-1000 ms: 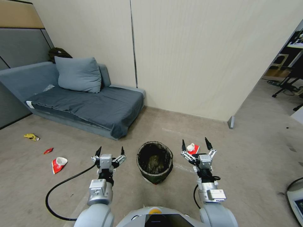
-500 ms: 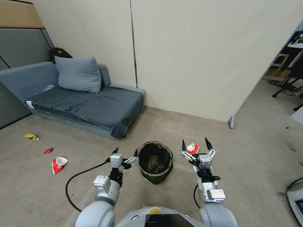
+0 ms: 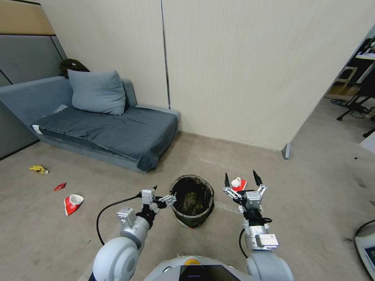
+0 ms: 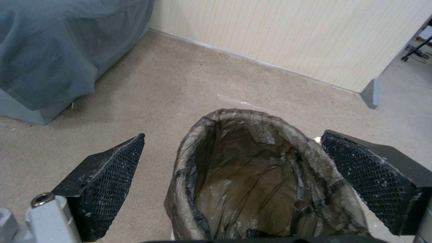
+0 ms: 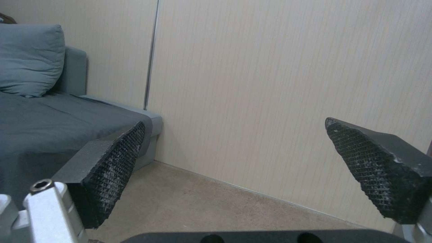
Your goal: Pick up the trash bin, then pick up the garbage from the floor and place it into the trash bin.
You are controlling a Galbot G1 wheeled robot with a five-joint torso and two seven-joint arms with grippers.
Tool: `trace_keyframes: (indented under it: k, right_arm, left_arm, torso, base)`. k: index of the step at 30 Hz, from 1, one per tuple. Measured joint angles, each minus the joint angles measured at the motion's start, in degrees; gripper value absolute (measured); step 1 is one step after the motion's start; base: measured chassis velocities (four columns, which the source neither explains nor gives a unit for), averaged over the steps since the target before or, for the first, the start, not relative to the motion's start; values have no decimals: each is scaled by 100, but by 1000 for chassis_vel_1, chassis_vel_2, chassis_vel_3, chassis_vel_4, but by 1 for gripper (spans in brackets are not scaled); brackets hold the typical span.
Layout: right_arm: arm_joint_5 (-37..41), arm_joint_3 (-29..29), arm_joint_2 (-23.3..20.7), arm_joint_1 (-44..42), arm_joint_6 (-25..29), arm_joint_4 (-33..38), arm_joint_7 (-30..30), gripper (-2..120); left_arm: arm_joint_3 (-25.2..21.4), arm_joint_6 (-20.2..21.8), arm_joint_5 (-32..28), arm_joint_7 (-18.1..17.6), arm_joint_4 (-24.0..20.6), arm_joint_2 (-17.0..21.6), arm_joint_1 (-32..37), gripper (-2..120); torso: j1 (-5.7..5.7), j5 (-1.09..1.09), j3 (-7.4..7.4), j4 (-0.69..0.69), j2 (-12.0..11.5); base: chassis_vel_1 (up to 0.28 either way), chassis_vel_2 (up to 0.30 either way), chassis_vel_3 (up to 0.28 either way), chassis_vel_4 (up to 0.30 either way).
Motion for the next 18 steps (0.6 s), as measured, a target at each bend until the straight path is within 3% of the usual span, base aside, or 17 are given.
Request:
trace_keyframes:
  k: [11,18]
  right_arm:
    - [0,-36,0,44,-2,-28,-6,100]
    - [-33,-62,0,74,-2,-103,-24,100]
  left_arm:
    - [-55,717,-291,-337,300,140,-414,98]
    - [33,960,-439,-570,455,199,-574,98]
  torso:
    - [0,0,0,0,0]
    - [0,1,0,0,0]
  base:
    - [0,0,0,0]
    - [0,0,0,0]
